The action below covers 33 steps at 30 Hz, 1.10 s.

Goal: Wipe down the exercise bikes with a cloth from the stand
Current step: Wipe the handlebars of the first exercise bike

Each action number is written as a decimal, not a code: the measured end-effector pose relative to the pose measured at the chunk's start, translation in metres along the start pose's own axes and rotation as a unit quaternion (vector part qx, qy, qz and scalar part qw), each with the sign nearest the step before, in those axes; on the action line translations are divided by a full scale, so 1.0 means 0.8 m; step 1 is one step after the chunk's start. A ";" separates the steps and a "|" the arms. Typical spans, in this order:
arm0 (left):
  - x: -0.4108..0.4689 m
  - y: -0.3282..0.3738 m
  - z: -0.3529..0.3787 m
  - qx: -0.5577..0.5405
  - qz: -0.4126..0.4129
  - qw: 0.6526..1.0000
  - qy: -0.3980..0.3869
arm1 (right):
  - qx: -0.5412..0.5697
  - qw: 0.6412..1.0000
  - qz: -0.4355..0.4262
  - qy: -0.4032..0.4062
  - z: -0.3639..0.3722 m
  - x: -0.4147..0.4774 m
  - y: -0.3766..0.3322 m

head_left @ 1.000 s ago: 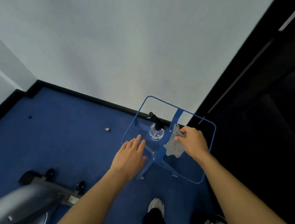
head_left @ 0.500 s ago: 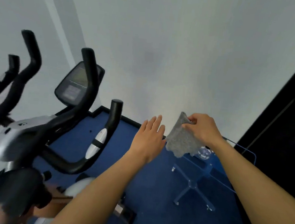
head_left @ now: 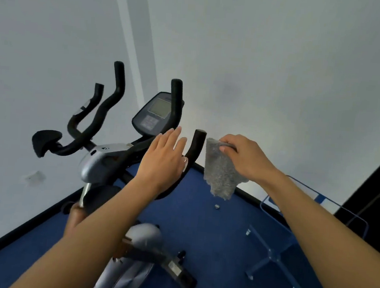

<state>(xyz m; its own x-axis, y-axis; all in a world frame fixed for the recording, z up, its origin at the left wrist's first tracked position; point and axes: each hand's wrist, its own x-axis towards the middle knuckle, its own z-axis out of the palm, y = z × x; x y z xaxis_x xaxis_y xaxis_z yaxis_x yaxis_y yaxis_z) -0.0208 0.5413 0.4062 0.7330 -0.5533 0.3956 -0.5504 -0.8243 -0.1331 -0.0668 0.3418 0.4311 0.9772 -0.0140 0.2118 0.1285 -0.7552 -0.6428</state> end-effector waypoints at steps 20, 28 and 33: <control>0.138 -0.205 0.006 -0.095 0.077 0.992 0.034 | 0.007 0.996 0.036 0.085 0.056 0.130 -0.139; 0.207 -0.200 0.001 -0.158 0.162 0.969 0.097 | -0.013 0.988 0.044 0.148 0.061 0.164 -0.138; 0.220 -0.201 0.001 -0.155 0.206 0.958 0.122 | 0.030 0.974 0.020 0.223 0.069 0.193 -0.128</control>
<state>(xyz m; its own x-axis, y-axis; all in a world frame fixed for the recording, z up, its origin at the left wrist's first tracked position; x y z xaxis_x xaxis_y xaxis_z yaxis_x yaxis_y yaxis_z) 0.1974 0.5764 0.4966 0.3336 -0.7479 0.5740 -0.8931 -0.4456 -0.0617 0.0801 0.4529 0.4890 0.8129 -0.3363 0.4755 0.1141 -0.7087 -0.6963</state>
